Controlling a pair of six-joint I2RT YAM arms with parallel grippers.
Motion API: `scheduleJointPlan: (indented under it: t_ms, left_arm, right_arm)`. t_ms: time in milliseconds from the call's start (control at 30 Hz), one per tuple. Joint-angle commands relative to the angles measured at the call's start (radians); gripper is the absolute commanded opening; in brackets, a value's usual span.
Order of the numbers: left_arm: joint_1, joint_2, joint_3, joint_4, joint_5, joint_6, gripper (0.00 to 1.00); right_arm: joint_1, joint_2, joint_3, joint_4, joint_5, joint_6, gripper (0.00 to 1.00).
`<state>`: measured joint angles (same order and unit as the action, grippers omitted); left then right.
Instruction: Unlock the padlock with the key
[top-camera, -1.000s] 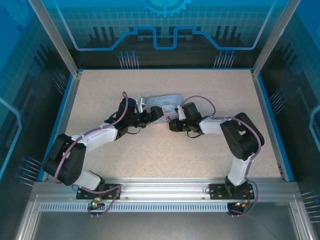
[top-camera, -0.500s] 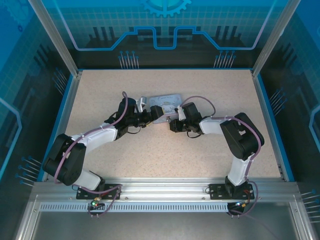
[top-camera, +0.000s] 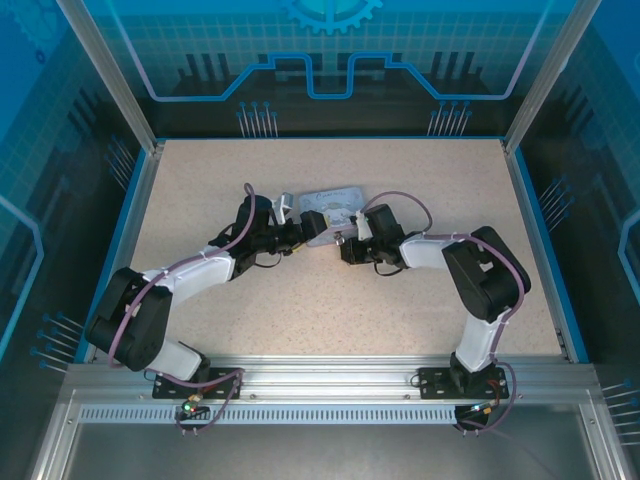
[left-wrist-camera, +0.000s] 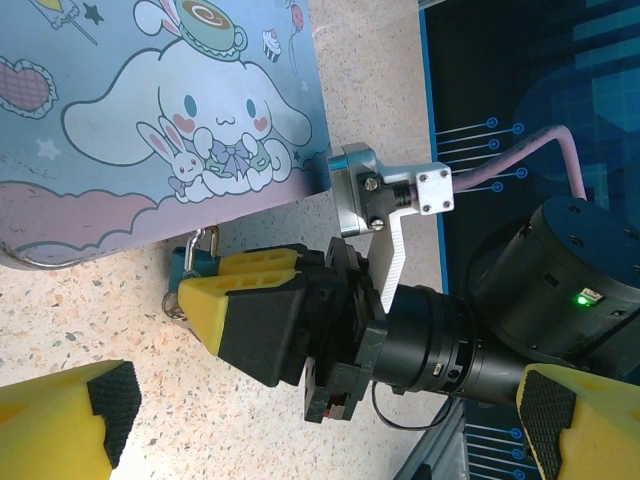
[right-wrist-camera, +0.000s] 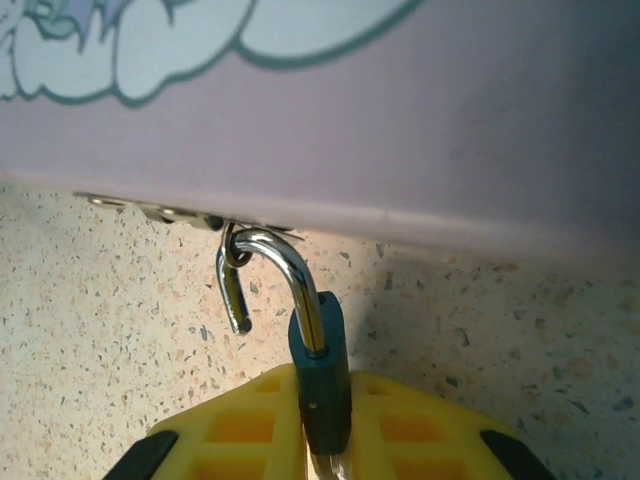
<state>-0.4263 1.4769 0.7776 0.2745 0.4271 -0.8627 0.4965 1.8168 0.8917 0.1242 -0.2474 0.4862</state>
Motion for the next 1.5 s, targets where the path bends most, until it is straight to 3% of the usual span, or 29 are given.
scheduleJointPlan:
  t_ms: [0,433,633,900,1467]
  left_arm:
    - [0.012,0.006,0.036,0.012,0.015,-0.001,0.99]
    - [0.012,-0.009,0.072,-0.092,-0.070,0.066,0.99]
    - [0.013,0.017,0.197,-0.377,-0.246,0.214,0.99]
    - [0.012,0.083,0.299,-0.557,-0.416,0.351,0.99]
    - [0.012,0.305,0.465,-0.592,-0.524,0.449,0.99]
  right_arm:
    - [-0.004,-0.042,-0.007,-0.005,-0.013,0.020,0.15]
    - [-0.004,-0.044,-0.056,0.025,-0.037,0.091,0.08]
    - [-0.004,-0.038,-0.076,0.056,-0.040,0.147,0.03]
    - [-0.005,-0.024,-0.117,0.122,-0.034,0.237,0.00]
    - [-0.003,-0.027,-0.165,0.174,-0.013,0.313,0.00]
